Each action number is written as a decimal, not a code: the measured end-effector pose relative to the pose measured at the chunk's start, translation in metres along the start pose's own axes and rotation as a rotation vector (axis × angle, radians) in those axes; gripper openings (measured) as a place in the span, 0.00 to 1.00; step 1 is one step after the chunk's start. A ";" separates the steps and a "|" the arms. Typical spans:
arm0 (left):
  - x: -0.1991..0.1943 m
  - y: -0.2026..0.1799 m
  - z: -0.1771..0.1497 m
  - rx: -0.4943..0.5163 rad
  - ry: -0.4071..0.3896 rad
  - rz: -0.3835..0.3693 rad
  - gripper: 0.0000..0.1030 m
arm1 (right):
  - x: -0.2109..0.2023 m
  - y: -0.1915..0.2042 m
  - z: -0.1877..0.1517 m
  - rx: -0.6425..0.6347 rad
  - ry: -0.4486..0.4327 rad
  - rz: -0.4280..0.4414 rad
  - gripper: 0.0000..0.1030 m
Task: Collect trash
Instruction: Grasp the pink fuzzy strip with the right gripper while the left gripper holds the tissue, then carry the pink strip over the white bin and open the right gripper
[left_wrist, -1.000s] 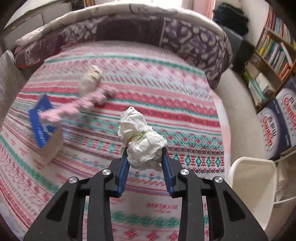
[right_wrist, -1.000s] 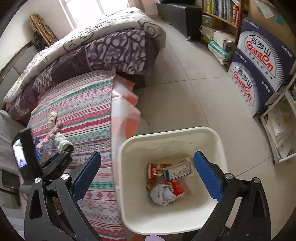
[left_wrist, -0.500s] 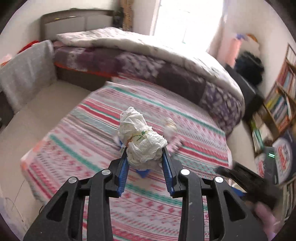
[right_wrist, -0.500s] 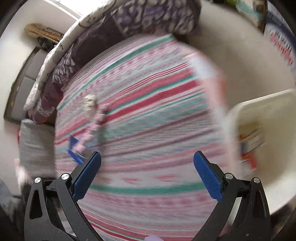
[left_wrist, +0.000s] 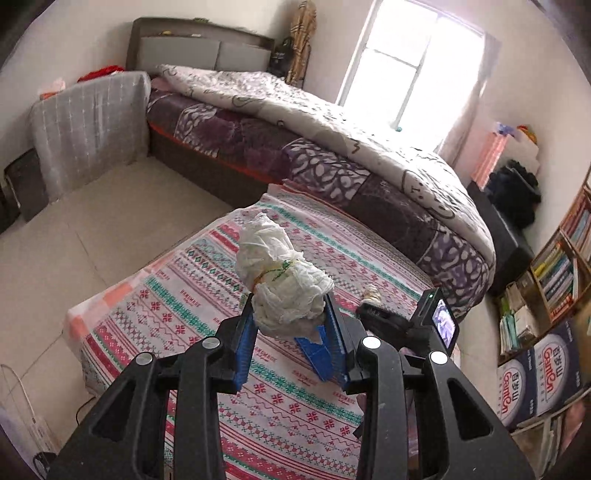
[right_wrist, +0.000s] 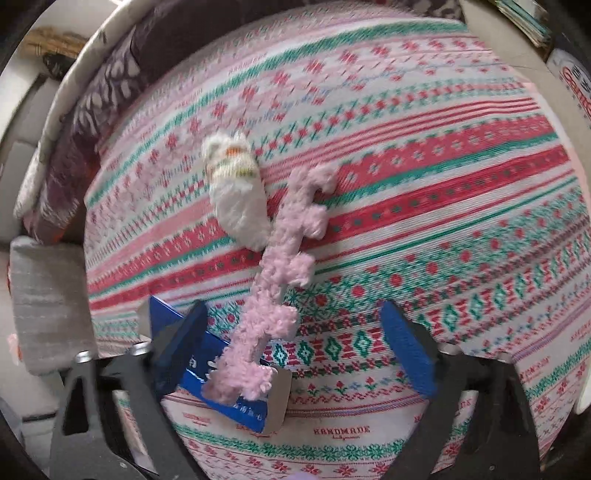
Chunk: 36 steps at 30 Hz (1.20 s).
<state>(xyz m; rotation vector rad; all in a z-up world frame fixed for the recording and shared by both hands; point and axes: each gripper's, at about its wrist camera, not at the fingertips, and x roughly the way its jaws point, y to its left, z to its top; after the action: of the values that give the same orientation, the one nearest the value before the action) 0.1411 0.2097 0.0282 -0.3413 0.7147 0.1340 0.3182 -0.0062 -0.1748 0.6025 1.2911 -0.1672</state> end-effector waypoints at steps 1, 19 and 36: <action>0.000 0.004 0.000 -0.008 0.000 0.002 0.34 | -0.002 0.002 -0.001 -0.016 -0.013 0.000 0.60; 0.000 0.009 -0.002 -0.049 0.003 -0.033 0.34 | -0.114 -0.031 -0.043 -0.347 -0.240 0.197 0.21; 0.001 -0.030 -0.021 0.074 -0.003 -0.021 0.34 | -0.176 -0.082 -0.095 -0.482 -0.382 0.212 0.21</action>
<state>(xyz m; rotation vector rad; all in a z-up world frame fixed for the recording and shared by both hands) 0.1354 0.1745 0.0206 -0.2781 0.7109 0.0881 0.1509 -0.0639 -0.0511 0.2703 0.8460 0.1950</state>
